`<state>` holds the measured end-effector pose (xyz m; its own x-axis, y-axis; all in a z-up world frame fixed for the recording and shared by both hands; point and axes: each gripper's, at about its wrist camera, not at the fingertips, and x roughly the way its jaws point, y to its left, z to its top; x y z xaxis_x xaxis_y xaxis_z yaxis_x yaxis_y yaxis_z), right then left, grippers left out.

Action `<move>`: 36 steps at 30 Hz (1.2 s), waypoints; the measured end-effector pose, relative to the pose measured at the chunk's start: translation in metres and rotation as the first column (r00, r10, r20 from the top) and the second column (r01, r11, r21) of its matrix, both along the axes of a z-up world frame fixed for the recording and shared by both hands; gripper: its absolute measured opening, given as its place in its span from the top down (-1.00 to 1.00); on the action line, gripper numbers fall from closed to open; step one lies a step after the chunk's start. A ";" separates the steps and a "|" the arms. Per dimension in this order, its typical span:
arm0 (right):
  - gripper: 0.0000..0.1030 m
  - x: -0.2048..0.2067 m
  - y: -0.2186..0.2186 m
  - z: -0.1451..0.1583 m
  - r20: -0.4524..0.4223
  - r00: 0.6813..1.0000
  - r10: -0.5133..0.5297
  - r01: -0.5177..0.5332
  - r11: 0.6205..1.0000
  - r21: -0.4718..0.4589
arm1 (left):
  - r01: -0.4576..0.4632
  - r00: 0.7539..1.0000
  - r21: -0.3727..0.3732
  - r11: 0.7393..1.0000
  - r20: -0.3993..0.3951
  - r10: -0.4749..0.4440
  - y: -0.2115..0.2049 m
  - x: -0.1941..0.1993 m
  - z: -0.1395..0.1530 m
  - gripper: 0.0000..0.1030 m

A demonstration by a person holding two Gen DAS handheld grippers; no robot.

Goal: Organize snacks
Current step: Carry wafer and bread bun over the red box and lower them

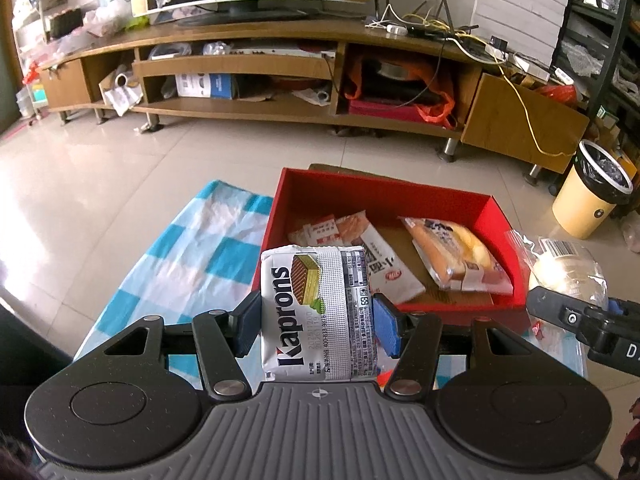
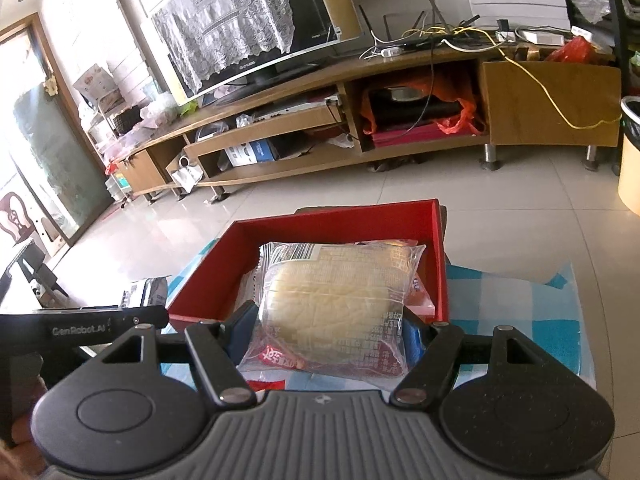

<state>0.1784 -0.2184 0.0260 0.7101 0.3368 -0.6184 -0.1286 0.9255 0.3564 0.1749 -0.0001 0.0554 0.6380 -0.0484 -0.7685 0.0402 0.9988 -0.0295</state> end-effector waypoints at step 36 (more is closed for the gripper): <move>-0.34 0.075 -0.004 -0.033 -0.052 0.998 -0.043 0.041 0.998 -0.040 | 0.033 0.999 0.093 0.995 0.018 -0.034 -0.030 0.078 -0.027 -0.27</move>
